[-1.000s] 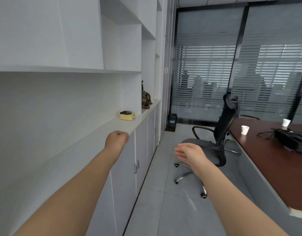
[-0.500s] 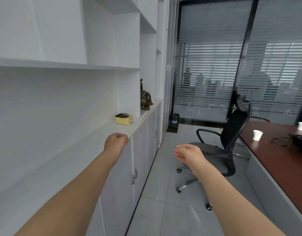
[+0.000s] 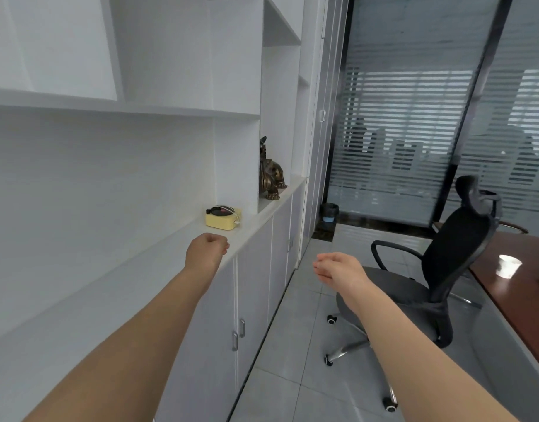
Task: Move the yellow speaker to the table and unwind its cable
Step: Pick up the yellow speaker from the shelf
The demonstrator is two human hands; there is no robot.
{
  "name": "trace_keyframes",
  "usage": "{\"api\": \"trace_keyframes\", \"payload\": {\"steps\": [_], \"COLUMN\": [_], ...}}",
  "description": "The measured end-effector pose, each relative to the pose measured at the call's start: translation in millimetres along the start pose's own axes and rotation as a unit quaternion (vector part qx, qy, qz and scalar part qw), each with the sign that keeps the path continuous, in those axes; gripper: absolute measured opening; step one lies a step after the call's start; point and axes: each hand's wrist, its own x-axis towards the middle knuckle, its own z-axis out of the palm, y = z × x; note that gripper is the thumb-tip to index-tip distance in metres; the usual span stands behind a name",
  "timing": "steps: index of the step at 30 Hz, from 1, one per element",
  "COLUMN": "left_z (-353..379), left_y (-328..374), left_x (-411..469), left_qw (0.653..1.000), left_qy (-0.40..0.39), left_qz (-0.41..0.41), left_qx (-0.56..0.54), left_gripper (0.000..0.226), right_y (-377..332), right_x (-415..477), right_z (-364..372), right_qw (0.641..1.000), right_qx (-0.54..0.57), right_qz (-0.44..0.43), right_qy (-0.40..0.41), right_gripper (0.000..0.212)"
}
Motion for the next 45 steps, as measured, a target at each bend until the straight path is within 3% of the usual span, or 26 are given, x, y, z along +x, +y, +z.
{"api": "trace_keyframes", "payload": {"steps": [16,29,38,45], "left_z": [47.4,67.0,87.2,122.1], "left_y": [-14.8,-30.2,-54.9,-67.1], "left_x": [198.0,305.4,355.2,395.4], "left_qw": [0.999,0.998,0.99,0.973], "left_qy": [0.03,0.058,0.127,0.211], "left_qz": [0.015,-0.018,-0.056,-0.095], "left_qx": [-0.011,0.011,0.01,-0.019], "left_gripper": [0.018,0.008,0.016,0.019], "right_y": [-24.9,-34.3,-34.5,-31.0], "right_x": [197.9,319.8,412.8,497.3], "right_z": [71.5,128.6,162.7,187.0], "right_qw": [0.999,0.998,0.989,0.97], "right_qx": [-0.003,-0.02,-0.036,-0.074], "right_qz": [-0.019,-0.027,-0.031,-0.04], "right_qy": [-0.03,-0.062,-0.141,-0.23], "right_gripper": [0.029,0.024,0.028,0.02]}}
